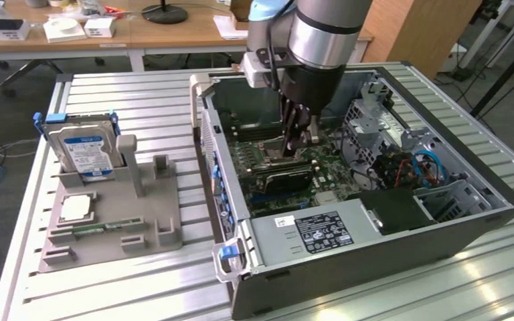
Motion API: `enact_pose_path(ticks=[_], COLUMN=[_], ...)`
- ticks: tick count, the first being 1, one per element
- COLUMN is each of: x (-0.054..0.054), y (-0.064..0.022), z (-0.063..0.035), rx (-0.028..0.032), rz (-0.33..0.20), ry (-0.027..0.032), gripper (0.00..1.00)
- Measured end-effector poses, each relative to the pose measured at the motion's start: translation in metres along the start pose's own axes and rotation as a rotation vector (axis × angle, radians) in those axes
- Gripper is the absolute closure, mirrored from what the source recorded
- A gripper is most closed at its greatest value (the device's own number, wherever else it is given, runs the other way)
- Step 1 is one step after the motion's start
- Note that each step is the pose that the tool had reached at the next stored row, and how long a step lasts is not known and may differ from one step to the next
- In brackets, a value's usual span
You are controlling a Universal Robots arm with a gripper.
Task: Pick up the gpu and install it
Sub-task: 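Press down on the gpu until it lock into place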
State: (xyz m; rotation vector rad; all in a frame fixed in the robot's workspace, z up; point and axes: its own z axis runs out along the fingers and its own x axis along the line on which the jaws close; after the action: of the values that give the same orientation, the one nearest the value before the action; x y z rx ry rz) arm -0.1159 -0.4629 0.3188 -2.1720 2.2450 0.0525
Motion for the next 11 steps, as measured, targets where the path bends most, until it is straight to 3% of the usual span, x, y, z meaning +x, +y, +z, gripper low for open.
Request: enact_pose_path(ticks=[11], x=[-0.0012], y=[0.0], z=[0.0056], rx=[0.0001], rz=[0.0], ry=[-0.0002], gripper=[0.9])
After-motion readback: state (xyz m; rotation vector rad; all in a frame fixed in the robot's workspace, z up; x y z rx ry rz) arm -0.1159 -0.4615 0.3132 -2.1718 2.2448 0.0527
